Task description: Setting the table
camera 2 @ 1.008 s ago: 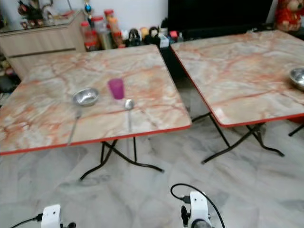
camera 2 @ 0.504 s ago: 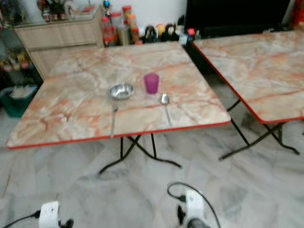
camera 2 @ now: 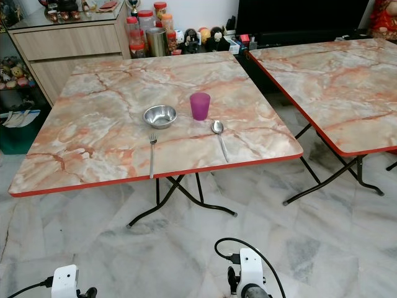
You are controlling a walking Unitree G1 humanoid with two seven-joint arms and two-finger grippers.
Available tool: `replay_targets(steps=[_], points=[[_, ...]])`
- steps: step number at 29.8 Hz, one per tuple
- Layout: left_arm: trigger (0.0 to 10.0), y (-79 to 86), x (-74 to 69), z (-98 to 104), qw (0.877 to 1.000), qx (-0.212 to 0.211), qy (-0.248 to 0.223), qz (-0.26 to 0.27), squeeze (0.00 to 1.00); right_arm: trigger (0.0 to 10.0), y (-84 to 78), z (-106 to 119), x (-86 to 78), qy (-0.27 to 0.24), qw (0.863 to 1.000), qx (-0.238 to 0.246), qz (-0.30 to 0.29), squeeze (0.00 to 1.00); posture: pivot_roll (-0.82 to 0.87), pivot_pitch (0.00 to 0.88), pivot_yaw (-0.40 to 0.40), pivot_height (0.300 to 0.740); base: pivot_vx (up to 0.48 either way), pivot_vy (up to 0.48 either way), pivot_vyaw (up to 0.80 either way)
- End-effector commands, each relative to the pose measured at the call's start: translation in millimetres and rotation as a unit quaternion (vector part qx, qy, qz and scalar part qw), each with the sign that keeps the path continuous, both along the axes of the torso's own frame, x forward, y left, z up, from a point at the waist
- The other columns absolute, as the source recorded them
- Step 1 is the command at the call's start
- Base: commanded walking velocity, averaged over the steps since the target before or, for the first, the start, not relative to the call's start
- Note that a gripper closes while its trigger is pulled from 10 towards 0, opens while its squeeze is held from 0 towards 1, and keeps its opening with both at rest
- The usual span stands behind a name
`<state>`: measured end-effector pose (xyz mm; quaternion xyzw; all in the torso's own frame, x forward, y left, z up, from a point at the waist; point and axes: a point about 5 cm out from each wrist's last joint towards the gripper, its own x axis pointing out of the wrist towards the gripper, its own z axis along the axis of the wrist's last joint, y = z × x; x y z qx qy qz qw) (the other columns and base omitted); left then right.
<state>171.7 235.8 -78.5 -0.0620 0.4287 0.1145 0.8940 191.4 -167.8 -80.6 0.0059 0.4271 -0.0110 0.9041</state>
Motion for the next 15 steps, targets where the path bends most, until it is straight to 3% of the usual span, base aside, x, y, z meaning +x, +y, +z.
replay_targets(steps=[1,15], points=[[10.0,1.3,-2.6,-0.9,1.0,0.002,0.002,0.005,0.0,10.0,0.9,1.3,2.8,-0.003,1.0,0.003,-0.002,0.0,0.05,0.0,0.04,0.74,0.0,0.0,0.0],[10.0,-2.1,-3.7,-2.3,1.0,-0.001,0.004,0.007,0.0,10.0,-0.9,1.7,3.3,-0.004,1.0,-0.001,0.001,0.0,0.05,0.0,0.035,0.74,0.0,0.0,0.0]])
